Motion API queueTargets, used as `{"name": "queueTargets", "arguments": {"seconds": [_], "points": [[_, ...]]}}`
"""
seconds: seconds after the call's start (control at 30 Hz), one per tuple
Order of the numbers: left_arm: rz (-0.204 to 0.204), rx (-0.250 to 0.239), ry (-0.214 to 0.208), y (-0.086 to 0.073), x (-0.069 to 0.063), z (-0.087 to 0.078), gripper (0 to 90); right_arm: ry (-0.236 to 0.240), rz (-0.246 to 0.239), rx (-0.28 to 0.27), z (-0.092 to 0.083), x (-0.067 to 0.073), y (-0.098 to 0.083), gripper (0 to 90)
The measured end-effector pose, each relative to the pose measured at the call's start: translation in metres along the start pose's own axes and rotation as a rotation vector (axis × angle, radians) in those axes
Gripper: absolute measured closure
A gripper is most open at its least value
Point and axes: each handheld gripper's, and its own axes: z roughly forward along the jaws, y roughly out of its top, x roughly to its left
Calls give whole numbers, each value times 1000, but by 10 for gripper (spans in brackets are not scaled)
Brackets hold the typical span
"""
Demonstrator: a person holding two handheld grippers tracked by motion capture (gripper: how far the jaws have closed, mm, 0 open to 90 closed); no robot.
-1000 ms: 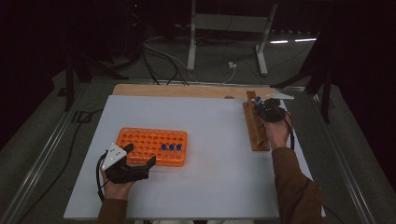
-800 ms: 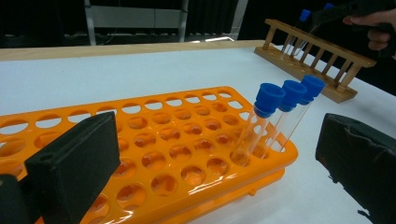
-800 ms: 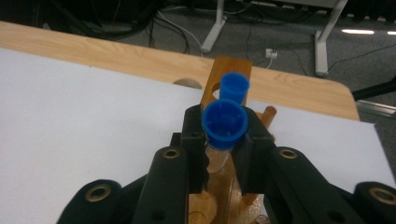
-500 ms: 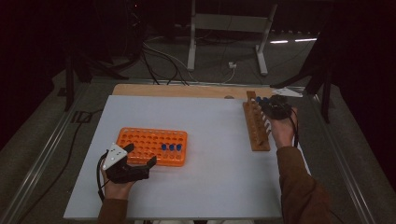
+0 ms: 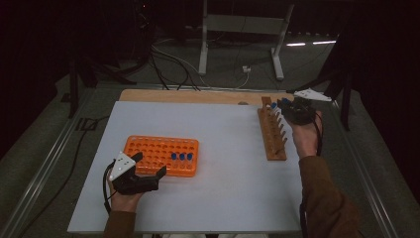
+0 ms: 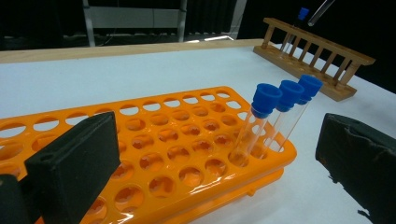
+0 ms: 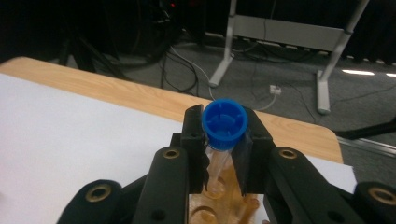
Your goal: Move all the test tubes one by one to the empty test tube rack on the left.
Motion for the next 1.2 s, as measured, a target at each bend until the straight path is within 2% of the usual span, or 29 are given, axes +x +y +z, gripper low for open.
{"name": "queueTargets", "arguments": {"seconds": [0.13, 0.27, 0.43, 0.77, 1.2], "points": [[4, 3, 1, 0, 0, 0, 9, 51, -8, -7, -5, 6, 0, 766], [10, 5, -3, 1, -1, 1, 8, 107, -39, 6, -8, 16, -2, 766], [21, 12, -8, 1, -2, 3, 9, 147, -76, 25, -10, 28, -5, 766], [32, 10, -13, 2, -4, 5, 8, 222, -112, 26, -14, 55, -8, 765], [63, 19, -22, 3, -7, 5, 8, 305, -152, 63, -14, 87, -19, 766]]}}
